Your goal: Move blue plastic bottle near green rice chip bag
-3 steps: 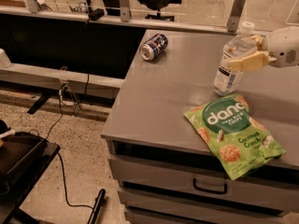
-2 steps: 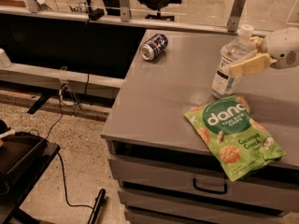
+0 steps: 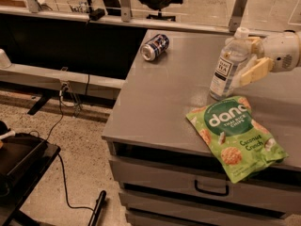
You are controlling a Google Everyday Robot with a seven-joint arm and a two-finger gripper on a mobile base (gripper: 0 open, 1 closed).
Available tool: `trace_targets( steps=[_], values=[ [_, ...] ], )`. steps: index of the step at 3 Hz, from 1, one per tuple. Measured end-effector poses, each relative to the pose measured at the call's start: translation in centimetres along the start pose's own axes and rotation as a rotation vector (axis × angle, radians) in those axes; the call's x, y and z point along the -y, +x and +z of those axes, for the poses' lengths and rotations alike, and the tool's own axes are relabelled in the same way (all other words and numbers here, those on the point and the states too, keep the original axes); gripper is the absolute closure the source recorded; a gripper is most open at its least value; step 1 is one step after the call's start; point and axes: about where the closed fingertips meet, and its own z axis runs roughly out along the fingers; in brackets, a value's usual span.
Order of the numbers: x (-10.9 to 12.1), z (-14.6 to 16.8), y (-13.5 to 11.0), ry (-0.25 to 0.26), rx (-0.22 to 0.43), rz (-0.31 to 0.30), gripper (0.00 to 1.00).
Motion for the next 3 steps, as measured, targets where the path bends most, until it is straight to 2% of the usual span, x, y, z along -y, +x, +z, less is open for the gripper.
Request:
trace_targets(
  steps=[1,2,3],
  values=[
    [0.0,0.3,0.1,0.005,0.011,0.001,0.0],
    [0.9,-0.7,1.0,0.052,-0.016,0.012,0.0],
    [2.7,-3.1,2.8,0.121,-0.038,0.048,0.0]
  ],
)
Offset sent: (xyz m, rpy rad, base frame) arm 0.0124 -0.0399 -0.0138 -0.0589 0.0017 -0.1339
